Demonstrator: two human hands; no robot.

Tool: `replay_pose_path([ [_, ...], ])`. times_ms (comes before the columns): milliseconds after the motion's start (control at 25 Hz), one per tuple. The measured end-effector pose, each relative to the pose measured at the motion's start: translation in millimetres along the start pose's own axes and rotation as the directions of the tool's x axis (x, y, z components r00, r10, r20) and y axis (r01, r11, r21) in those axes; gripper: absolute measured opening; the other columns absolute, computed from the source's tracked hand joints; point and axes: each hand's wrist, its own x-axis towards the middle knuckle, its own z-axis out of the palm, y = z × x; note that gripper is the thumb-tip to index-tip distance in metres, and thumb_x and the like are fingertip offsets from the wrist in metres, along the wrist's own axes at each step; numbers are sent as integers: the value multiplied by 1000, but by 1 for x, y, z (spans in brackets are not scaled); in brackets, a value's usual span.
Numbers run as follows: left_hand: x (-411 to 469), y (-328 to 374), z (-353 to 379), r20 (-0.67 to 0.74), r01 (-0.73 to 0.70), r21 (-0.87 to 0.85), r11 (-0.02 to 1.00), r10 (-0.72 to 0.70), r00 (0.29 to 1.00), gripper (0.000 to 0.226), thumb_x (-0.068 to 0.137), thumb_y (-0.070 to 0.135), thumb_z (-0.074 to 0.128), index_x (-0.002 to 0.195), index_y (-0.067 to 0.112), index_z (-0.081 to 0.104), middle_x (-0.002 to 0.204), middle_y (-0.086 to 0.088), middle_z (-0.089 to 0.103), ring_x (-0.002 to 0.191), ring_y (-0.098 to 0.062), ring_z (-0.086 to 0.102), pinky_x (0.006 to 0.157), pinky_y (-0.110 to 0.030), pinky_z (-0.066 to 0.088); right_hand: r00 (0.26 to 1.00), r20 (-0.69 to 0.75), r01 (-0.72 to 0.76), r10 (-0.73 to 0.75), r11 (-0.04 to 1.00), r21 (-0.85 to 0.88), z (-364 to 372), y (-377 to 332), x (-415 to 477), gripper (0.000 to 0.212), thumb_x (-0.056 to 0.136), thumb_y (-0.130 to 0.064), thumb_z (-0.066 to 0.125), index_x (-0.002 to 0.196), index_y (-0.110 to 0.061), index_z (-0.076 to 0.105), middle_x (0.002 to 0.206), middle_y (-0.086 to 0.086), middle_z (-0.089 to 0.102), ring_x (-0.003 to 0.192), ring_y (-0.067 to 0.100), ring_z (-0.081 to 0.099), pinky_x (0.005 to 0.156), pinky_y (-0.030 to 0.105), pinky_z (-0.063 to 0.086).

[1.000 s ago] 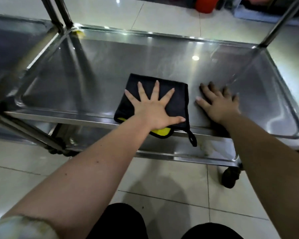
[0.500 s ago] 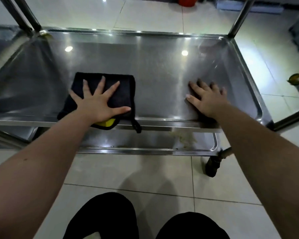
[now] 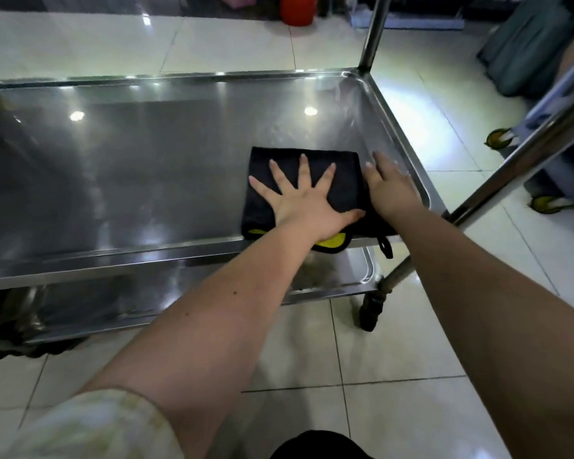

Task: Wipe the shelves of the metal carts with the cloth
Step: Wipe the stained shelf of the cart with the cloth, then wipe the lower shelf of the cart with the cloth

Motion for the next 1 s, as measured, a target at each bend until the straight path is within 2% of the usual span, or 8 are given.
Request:
replay_pose_path([
  [120, -4, -12, -3, -79, -29, -129, 991, 19, 997, 81, 80, 82, 36, 151, 48, 17, 164, 1, -2, 145, -43, -17, 104, -68, -21, 990, -36, 136, -139, 988, -67, 2, -18, -2, 52, 101, -46, 36, 150, -30, 30, 161, 0, 20, 149, 27, 12, 119, 55, 7],
  [240, -18, -40, -8, -240, -111, -424, 899, 7, 971, 41, 92, 32, 55, 133, 33, 56, 152, 0, 42, 146, -26, 22, 121, -43, 7, 958, 93, 288, -273, 912, -292, 14, -54, 5, 55, 99, -49, 42, 150, -32, 29, 163, -5, 12, 150, 24, -2, 106, 70, -12],
  [360, -30, -76, -14, -426, -245, -459, 854, 30, 904, 34, 84, 5, 52, 107, 22, 72, 114, -2, 69, 111, -23, 60, 96, -36, 47, 964, 135, 260, -227, 909, -326, 21, -78, 3, 46, 96, -44, 51, 139, -29, 44, 150, 1, 37, 145, 31, 17, 105, 73, -9],
  [480, -21, -97, -33, -536, -302, -353, 886, 73, 841, 33, 81, -3, 52, 104, 16, 67, 104, -6, 66, 105, -30, 57, 89, -36, 46, 952, 31, 288, -306, 853, -436, 15, -90, -8, 34, 92, -27, 59, 125, -17, 56, 130, 10, 48, 128, 36, 35, 110, 61, 25],
  [560, -11, -99, -52, -520, -244, -241, 939, 88, 850, 42, 84, 6, 60, 124, 18, 56, 122, -9, 57, 119, -33, 46, 94, -43, 44, 892, -78, 369, -446, 817, -443, 6, -94, -20, 27, 91, -20, 59, 118, -14, 62, 122, 13, 51, 120, 35, 41, 99, 47, 39],
  [680, -3, -96, -82, -448, -197, 22, 980, 186, 875, 59, 89, 31, 65, 143, 26, 41, 144, -2, 44, 135, -31, 31, 102, -50, 34, 802, -223, 478, -554, 820, -316, -14, -92, -46, 21, 90, -16, 60, 110, -15, 65, 117, 10, 58, 113, 34, 49, 90, 40, 40],
  [800, -23, -80, -105, -510, -308, 122, 943, 326, 796, 26, 91, 33, 60, 115, 24, 62, 117, -4, 62, 121, -29, 45, 100, -45, 31, 777, -313, 528, -547, 836, -151, -40, -85, -77, 17, 89, -13, 60, 104, -16, 66, 106, 5, 66, 104, 31, 56, 90, 45, 44],
  [1000, -91, -57, -110, -710, -421, 120, 899, 374, 596, 16, 85, 19, 61, 101, 19, 66, 97, -3, 66, 99, -32, 55, 92, -42, 25, 591, -553, 528, -587, 800, -286, -65, -66, -142, 24, 85, -7, 55, 102, -15, 70, 100, 6, 66, 93, 31, 56, 86, 42, 39],
])
